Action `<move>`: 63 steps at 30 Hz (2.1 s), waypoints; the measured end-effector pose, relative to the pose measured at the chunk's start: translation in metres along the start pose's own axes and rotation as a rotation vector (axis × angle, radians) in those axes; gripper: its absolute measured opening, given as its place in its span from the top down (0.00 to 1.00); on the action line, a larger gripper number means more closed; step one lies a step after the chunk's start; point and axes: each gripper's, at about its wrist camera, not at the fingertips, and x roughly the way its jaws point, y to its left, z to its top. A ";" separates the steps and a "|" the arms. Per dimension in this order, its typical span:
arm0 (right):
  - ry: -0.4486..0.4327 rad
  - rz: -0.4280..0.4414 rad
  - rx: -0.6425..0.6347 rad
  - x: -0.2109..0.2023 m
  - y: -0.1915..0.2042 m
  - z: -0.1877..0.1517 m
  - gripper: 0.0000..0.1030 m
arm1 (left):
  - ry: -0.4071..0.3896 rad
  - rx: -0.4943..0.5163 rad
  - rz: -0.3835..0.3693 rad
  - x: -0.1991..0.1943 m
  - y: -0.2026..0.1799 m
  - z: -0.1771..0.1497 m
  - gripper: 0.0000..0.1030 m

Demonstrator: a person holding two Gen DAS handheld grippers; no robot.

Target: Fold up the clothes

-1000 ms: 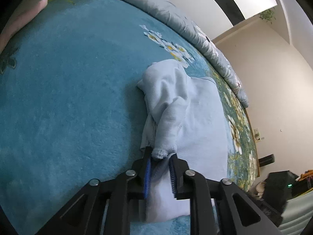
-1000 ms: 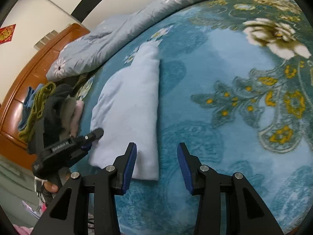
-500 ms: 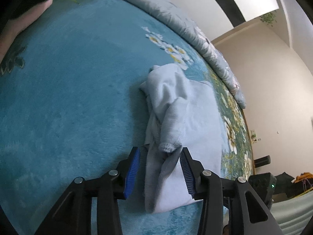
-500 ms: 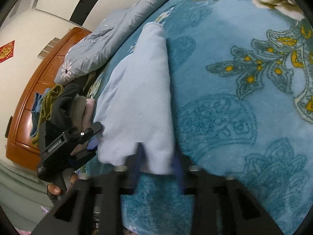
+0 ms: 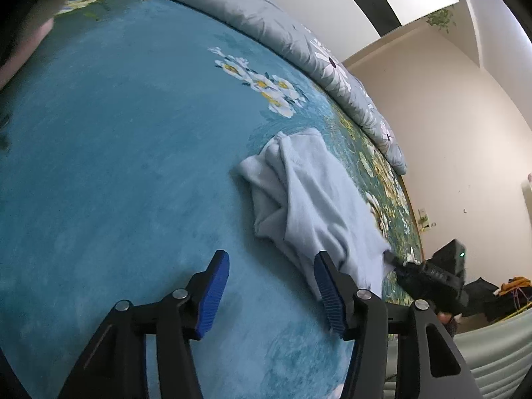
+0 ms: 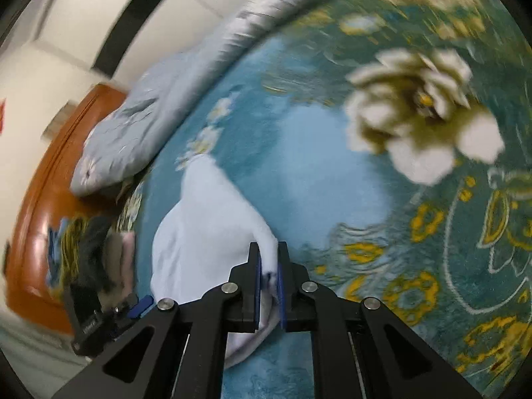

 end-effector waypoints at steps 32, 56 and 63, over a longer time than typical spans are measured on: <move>-0.065 0.200 0.250 0.022 0.005 -0.090 0.75 | 0.039 -0.176 -0.021 0.081 -0.006 0.042 0.72; 0.032 0.270 -0.429 -0.017 0.109 -0.121 0.91 | -0.171 -0.030 -0.013 -0.069 0.025 -0.061 0.83; 0.097 0.221 -0.162 0.006 0.037 -0.137 0.91 | -0.077 -0.122 -0.001 -0.059 0.054 -0.072 0.82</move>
